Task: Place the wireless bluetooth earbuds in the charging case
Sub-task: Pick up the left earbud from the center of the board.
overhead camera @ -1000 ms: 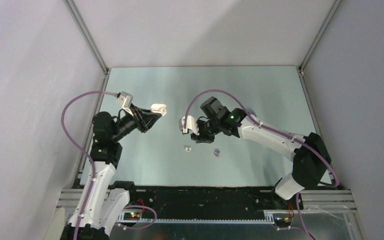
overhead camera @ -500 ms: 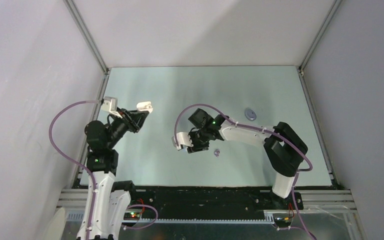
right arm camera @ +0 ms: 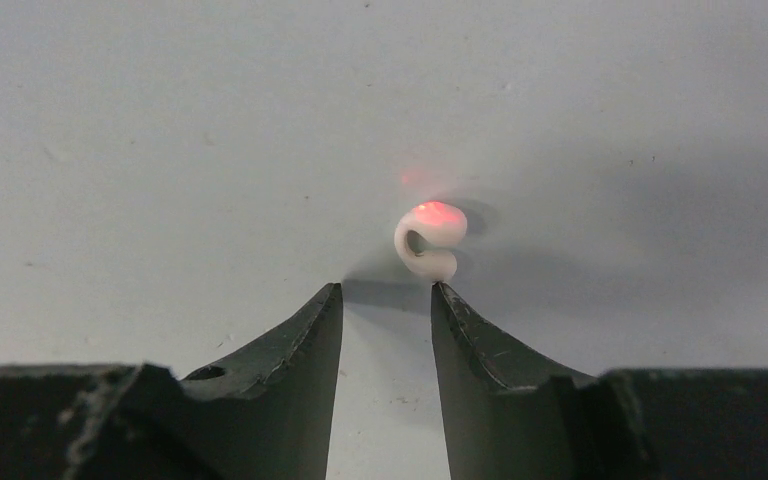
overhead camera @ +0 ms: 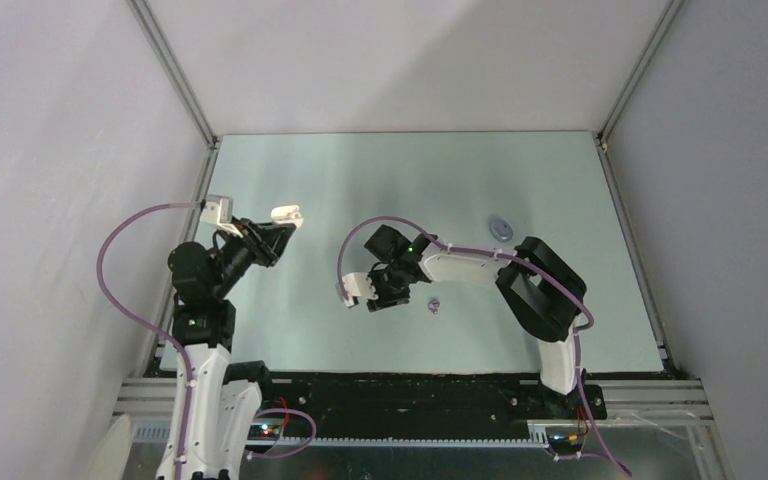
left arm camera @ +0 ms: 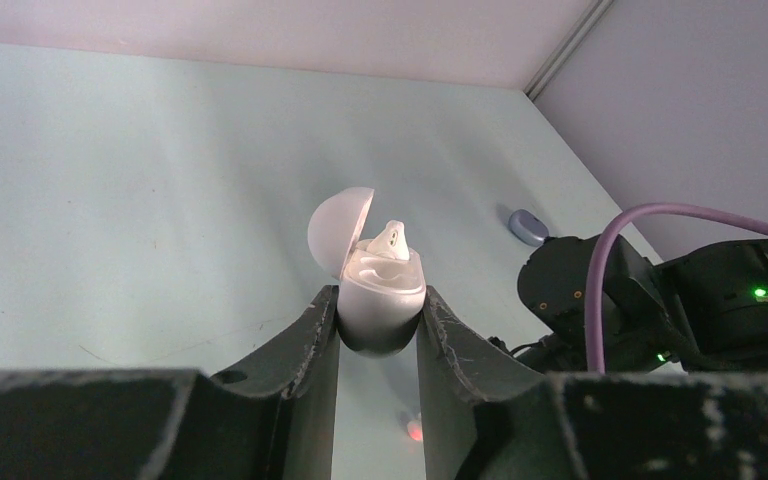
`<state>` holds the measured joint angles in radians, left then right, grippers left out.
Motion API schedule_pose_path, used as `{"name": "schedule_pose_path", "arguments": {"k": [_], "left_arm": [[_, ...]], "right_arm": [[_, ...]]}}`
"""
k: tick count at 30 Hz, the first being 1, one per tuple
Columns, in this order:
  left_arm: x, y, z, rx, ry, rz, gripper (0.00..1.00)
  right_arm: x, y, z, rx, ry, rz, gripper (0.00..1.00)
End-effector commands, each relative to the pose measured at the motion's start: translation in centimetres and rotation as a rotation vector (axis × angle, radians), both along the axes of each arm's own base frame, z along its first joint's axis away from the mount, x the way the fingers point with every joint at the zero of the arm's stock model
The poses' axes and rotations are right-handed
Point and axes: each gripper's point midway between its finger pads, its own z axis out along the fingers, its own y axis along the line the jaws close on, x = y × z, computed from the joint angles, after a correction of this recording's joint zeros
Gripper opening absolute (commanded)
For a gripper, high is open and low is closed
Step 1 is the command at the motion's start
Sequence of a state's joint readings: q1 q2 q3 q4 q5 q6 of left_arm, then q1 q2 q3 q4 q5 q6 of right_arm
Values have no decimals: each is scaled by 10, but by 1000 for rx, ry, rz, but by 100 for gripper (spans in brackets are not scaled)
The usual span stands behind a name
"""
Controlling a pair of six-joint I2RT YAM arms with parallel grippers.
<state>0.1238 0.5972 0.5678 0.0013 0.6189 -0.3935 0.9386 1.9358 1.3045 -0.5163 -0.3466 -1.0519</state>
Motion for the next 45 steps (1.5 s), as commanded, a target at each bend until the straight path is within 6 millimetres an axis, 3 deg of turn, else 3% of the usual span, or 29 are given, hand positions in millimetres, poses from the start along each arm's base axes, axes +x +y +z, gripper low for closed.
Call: {"name": "schedule_pose_path", "arguments": {"k": [1,13,17,26,30,36,41,45], "left_arm": [[-1,3,27,-5,-74,15,0],[3,3,30,-19,-84,19,0],[4,4,30,-23,-86,22,0],[4,4,27,-25,-81,20,0],[4,4,29,-23,-89,20,0],[4,4,30,-27,-94,20,0],[7,3,28,-36,-90,18,0],[8,2,30,-41,-87,10,0]], "right_arm": [[12,12,1,13,-26,6,42],[19,26,4,14,1,-8,42],[13,29,6,24,24,9,41],[-4,24,0,-14,86,25,24],[-2,23,9,5,109,-97,21],[0,20,41,125,207,-442,12],[-4,9,52,172,321,-690,9],[10,-4,61,230,398,-915,8]]}}
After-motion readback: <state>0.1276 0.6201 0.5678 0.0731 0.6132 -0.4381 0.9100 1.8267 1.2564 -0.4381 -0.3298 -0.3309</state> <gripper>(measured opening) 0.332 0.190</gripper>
